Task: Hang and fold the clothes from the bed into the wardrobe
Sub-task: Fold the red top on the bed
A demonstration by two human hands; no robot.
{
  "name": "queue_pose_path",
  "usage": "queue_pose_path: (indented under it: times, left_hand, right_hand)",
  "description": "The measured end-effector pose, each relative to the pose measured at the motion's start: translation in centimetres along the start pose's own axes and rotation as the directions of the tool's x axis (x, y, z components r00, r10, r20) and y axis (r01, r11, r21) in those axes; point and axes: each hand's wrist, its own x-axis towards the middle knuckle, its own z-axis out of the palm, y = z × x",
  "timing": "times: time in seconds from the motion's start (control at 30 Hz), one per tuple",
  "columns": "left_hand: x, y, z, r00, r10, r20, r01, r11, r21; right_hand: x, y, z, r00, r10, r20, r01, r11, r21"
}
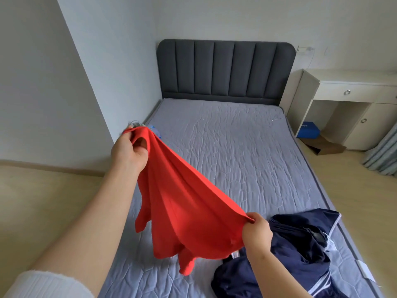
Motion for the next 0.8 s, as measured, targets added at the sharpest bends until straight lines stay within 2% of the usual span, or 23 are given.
queue_pose_path:
  times: [0.17, 0.27, 0.33, 0.4, 0.47, 0.5, 0.57, 0.63, 0.73, 0.8]
  left_hand:
    - [0.2, 1.3, -0.4, 0.997, 0.017, -0.072, -0.023, 0.997, -0.078]
    - [0.4, 2.1, -0.5, 0.997, 0.035, -0.069, -0.042, 0.994, -0.100]
    - [0.4, 2.3, -0.6, 0.997, 0.049, -0.061, -0.053, 0.997, -0.060]
    - [0.6, 2.5, -0.8, 0.995, 0.068, -0.073, -0.071, 0.997, -0.033]
    - [0.8, 2.6, -1.2, 0.993, 0.052, -0.106, -0.061, 0.994, -0.088]
    - [0.9, 2.7, -1.5, 0.992, 0.046, -0.120, -0.058, 0.994, -0.092]
    - [1.3, 2.8, -2.2, 0.986, 0.043, -0.158, -0.055, 0.996, -0.070]
    - [2.1, 2.7, -2.9, 0.982, 0.021, -0.186, -0.033, 0.998, -0.061]
    - [4.0, 2.6, -4.3, 0.967, -0.020, -0.254, 0.000, 0.997, -0.079]
    - [5.9, 2.5, -5.5, 0.952, -0.032, -0.303, 0.022, 0.999, -0.036]
  right_hand:
    - [1.2, -0.3, -0.1, 0.979, 0.058, -0.196, -0.011, 0.973, 0.231]
    - [1.9, 0.5, -0.2, 0.972, 0.123, -0.202, -0.074, 0.970, 0.232]
    - [2.3, 0.4, 0.4, 0.963, 0.205, -0.173, -0.144, 0.940, 0.310]
    - [2.3, -0.5, 1.1, 0.947, 0.310, -0.084, -0.222, 0.821, 0.526]
    - [1.9, -1.8, 1.5, 0.929, 0.370, 0.022, -0.267, 0.628, 0.731]
    - [1.6, -2.4, 1.5, 0.923, 0.381, 0.048, -0.270, 0.555, 0.787]
    - [1.4, -3.4, 1.5, 0.920, 0.386, 0.059, -0.254, 0.478, 0.841]
    - [1.6, -4.2, 1.7, 0.926, 0.375, 0.051, -0.238, 0.472, 0.849]
    - [2.5, -5.6, 2.9, 0.943, 0.333, 0.026, -0.214, 0.543, 0.812]
    - [3.0, -6.6, 4.2, 0.942, 0.325, 0.078, -0.261, 0.568, 0.781]
